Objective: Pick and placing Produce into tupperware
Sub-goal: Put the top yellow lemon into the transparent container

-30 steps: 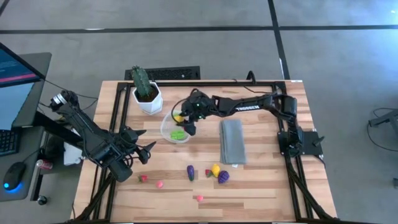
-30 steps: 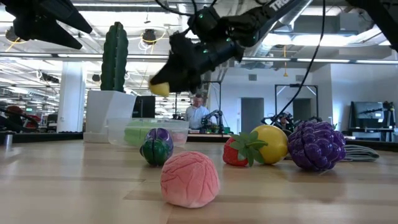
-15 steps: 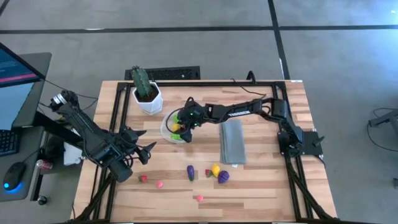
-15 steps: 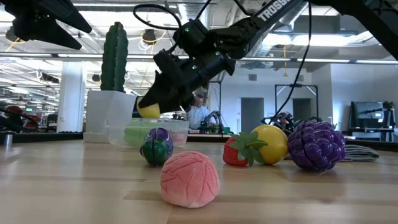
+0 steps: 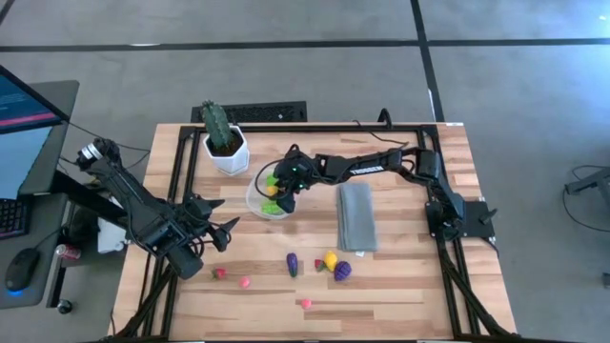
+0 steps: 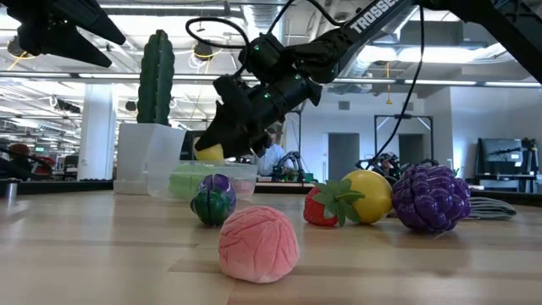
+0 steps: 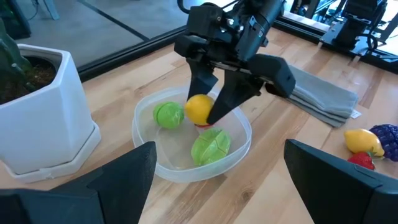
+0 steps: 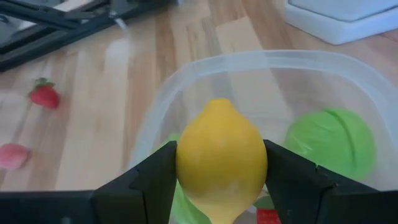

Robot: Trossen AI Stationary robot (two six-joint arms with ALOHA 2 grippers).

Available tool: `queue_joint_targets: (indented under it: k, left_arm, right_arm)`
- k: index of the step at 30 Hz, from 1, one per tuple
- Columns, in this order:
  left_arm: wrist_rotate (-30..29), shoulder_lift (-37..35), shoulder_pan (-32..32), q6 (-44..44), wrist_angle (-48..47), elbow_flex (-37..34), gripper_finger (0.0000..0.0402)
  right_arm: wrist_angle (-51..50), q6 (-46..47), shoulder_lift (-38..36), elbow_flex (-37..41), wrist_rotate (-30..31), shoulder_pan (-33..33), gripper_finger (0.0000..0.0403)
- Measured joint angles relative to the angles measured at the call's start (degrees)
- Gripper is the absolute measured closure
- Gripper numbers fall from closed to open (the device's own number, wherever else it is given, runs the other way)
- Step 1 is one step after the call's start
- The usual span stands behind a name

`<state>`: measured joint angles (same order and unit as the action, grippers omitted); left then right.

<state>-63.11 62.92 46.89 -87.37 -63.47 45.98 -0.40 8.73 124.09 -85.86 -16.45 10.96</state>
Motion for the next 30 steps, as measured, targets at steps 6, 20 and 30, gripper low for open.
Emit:
queue_joint_targets:
  k: [6, 20, 30]
  left_arm:
    - [-0.04, 0.00, -0.02, 0.00, -0.01, 0.00, 0.0058]
    - [-0.11, 0.00, 0.00, 0.04, -0.01, 0.00, 0.0058]
    - [-0.13, 0.00, -0.01, 0.69, -0.06, 0.00, 0.0058]
  right_arm:
    - [-0.01, -0.13, 0.00, 0.00, -0.20, -0.06, 0.0162]
    - [-0.01, -0.13, 0.00, 0.00, -5.22, 0.20, 0.0162]
    - [0.02, -0.11, 0.00, 0.00, -4.54, 0.44, 0.0094]
